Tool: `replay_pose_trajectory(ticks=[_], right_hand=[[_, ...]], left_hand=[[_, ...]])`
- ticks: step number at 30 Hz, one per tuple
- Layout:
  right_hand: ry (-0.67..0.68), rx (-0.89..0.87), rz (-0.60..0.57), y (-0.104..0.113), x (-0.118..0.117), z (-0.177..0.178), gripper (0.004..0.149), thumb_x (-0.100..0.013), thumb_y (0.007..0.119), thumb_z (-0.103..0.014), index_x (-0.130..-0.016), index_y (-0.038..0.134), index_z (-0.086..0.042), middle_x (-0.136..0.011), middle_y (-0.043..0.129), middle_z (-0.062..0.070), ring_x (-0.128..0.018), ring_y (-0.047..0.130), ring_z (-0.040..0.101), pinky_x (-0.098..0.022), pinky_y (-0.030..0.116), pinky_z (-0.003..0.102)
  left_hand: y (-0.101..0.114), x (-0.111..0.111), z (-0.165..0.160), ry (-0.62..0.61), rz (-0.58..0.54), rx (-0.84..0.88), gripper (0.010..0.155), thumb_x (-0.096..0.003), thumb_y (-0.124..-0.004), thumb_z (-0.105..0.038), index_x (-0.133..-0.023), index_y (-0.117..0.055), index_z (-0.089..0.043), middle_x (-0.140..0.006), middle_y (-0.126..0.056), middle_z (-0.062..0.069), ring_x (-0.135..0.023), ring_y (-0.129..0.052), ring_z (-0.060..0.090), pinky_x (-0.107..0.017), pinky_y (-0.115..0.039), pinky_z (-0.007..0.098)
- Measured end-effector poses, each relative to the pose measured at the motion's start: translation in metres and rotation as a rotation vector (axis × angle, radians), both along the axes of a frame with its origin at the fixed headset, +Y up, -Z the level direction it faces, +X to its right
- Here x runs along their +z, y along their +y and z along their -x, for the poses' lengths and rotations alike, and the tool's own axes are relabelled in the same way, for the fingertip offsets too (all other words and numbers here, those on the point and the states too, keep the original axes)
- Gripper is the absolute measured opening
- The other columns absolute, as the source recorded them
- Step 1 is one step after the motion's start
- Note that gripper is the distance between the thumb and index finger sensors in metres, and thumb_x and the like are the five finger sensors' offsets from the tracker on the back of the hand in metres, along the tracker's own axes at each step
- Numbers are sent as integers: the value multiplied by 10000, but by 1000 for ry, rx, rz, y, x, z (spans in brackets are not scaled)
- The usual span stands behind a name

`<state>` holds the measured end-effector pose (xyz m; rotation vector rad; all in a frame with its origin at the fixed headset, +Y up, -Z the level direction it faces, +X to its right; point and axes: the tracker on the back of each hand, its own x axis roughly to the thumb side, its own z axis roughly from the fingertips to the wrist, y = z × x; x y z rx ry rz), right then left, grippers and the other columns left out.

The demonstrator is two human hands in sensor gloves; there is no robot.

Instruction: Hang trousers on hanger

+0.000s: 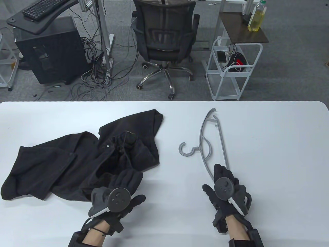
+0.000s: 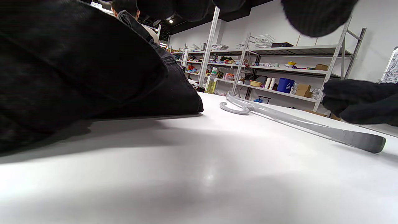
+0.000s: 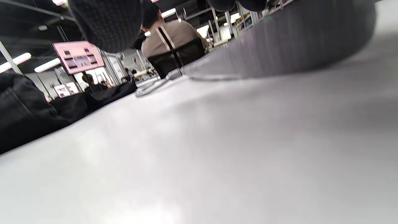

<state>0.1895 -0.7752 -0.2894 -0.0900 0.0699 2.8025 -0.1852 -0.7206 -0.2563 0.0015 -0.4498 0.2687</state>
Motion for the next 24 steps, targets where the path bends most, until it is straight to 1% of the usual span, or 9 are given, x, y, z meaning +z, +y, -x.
replay_pose_trajectory(ticks=[1,6,8,10,13,17,24], right_hand=[[3,-20,32,-2,0,0,880,-452,754,-540,-1067,195,-249,-1171,296,99,-1074,374,378,-758,332,580],[-10,-58,81,-7,-3,-5,869,-464,756,-523,-1068,200,-239,-1169,321,105,-1072,391,381,-753,324,595],[-6,-75,115,-9,-4,-6,864,-470,758,-512,-1068,201,-235,-1169,321,101,-1079,372,365,-752,315,602],[-7,-74,123,-10,-5,-6,860,-473,758,-509,-1070,203,-236,-1170,315,95,-1081,360,359,-752,315,603],[2,-64,155,-13,-6,-5,830,-477,759,-503,-1075,254,-229,-1162,394,86,-1077,327,350,-752,338,598],[-3,-53,160,-12,-7,-4,808,-479,761,-496,-1078,287,-235,-1155,423,79,-1077,316,345,-753,340,600],[-25,-33,174,-10,-6,-3,754,-482,774,-479,-1079,382,-234,-1091,535,78,-1061,350,336,-723,426,646]], left_hand=[[0,0,0,1,-2,1,817,-484,-685,-601,-1119,-360,-201,-1178,-426,106,-1083,-486,415,-715,-478,657],[1,-2,2,8,-2,5,817,-485,-686,-600,-1119,-360,-201,-1178,-425,109,-1082,-483,418,-715,-477,658],[0,-2,2,7,1,6,817,-485,-685,-601,-1119,-361,-202,-1179,-424,107,-1083,-484,416,-716,-476,658],[0,-2,1,5,4,4,817,-485,-686,-600,-1120,-361,-202,-1180,-423,108,-1083,-483,418,-716,-476,658],[0,-2,1,3,7,2,817,-484,-685,-601,-1119,-362,-202,-1179,-425,109,-1081,-486,420,-714,-477,659],[0,-2,1,5,9,4,817,-484,-686,-600,-1119,-364,-199,-1179,-425,110,-1082,-484,419,-714,-476,659],[0,-2,1,4,18,0,816,-485,-684,-601,-1119,-364,-201,-1179,-425,110,-1082,-484,420,-713,-475,661]])
